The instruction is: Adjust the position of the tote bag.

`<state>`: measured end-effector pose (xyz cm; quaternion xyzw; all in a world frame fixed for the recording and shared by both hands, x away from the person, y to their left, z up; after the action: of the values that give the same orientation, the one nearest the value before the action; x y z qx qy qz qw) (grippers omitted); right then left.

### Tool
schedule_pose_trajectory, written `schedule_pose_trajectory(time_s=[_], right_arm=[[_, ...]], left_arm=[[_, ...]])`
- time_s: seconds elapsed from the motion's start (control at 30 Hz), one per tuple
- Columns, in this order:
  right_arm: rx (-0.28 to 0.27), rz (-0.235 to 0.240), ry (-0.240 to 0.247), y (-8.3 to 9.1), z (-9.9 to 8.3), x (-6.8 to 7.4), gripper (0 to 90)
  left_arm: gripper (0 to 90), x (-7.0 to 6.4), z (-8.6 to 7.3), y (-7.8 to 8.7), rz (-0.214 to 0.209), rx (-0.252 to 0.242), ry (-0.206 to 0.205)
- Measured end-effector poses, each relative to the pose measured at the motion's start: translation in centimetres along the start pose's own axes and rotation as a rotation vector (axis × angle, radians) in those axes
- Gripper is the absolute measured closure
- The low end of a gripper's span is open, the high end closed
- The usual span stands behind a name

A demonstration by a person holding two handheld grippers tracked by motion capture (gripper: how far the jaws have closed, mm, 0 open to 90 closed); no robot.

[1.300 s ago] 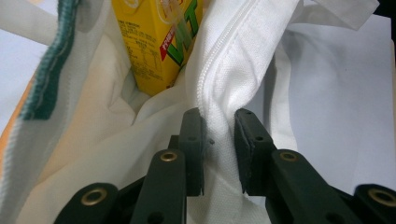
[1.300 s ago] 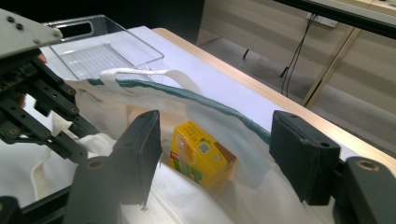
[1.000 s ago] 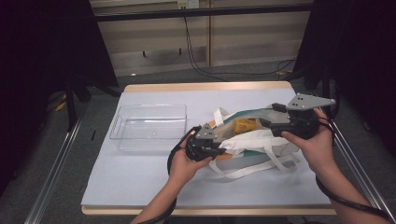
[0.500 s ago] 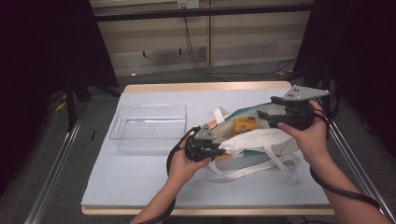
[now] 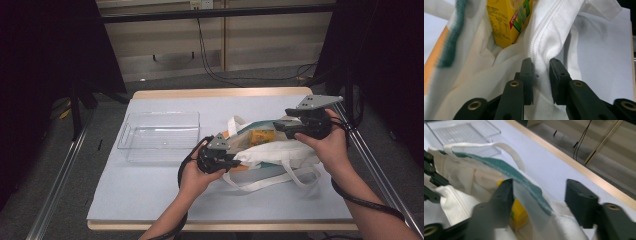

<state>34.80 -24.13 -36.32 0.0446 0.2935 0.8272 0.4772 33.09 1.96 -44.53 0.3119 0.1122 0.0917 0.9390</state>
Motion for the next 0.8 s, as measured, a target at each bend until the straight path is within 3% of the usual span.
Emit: schedule_pose_trajectory(time_s=[0.1,0.2,0.43,0.5,0.53,0.67,0.7,0.73,0.8], right_arm=[[0.013,0.023,0.009,-0.2,-0.1,0.0,68.4],[-0.004,0.041,-0.026,-0.1,0.2,-0.4,79.7],[0.002,0.05,-0.092,0.2,1.6,-1.1,81.9],[0.008,0.044,-0.124,0.1,1.8,-1.4,82.0],[0.009,0.045,-0.133,0.1,1.9,-1.6,82.0],[0.011,0.034,-0.195,-0.1,2.2,-2.3,82.0],[0.01,0.029,-0.205,-0.1,2.2,-2.5,82.1],[0.012,0.03,-0.212,-0.2,2.3,-2.6,82.2],[0.01,0.019,-0.233,-0.2,2.3,-3.0,82.7]], left_arm=[[75.1,0.0,-0.1,0.0,-0.005,0.005,0.01],[75.5,0.0,-0.1,0.0,-0.012,0.012,0.013],[76.3,-0.1,-0.4,0.0,-0.032,0.015,0.013],[76.5,-0.2,-0.5,-0.2,-0.041,0.005,0.014],[76.6,-0.3,-0.6,-0.1,-0.041,0.027,0.007],[76.7,-0.5,-0.6,-0.2,-0.048,0.02,0.006],[76.7,-0.5,-0.6,-0.1,-0.048,0.038,0.002],[76.7,-0.6,-0.6,-0.2,-0.054,0.013,0.006],[76.8,-0.6,-0.5,0.0,-0.059,0.032,-0.007]])
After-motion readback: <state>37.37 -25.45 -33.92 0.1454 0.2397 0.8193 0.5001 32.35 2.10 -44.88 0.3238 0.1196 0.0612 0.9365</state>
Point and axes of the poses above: each handheld gripper's, and its own axes: y roughly backward along the jaws, z roughly out of its top, x roughly to its left, the point moved 3 cm from there along -y, roughly forward along the jaws, and after that the axes turned 7 degrees about -z, right-handed, at the moved point
